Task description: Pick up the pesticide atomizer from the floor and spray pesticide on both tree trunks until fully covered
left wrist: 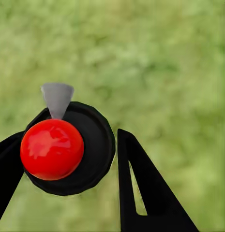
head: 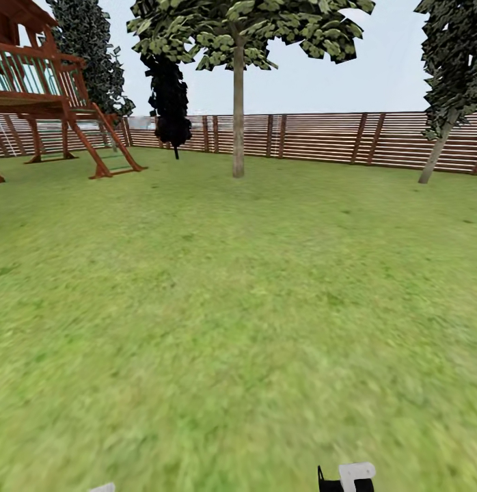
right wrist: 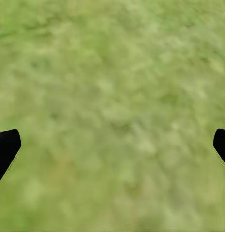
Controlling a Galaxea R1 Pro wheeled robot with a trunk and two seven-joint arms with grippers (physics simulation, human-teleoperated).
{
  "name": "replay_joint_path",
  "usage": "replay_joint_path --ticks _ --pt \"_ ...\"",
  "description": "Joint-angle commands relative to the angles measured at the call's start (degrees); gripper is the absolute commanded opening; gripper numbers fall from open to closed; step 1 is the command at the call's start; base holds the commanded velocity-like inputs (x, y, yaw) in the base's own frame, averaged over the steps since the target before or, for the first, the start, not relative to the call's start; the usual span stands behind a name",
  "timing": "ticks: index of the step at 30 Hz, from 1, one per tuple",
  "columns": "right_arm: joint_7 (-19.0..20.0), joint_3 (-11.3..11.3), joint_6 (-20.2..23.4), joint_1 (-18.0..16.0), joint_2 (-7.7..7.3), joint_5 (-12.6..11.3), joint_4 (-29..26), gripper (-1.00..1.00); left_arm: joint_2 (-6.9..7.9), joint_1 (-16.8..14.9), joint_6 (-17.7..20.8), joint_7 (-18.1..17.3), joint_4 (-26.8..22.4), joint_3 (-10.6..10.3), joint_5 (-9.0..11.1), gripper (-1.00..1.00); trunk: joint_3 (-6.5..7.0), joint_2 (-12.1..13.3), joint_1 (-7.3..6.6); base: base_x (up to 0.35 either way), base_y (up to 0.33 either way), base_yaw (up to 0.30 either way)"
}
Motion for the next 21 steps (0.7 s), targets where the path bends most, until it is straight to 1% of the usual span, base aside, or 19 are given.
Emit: replay_joint_path --ticks 1,21 --pt "-0.6 0.4 0.0 0.0 0.0 0.3 0.0 1.0 0.03 0.0 -0.1 0.5 0.0 -0.5 0.1 -1.0 -0.05 0.0 0.03 0.339 0.0 0.0" --pt "-0.6 0.4 0.0 0.0 0.0 0.3 0.0 1.0 0.0 0.0 -0.1 0.5 0.0 -0.5 0.1 -1.0 -0.05 0.0 0.03 0.339 0.0 0.0"
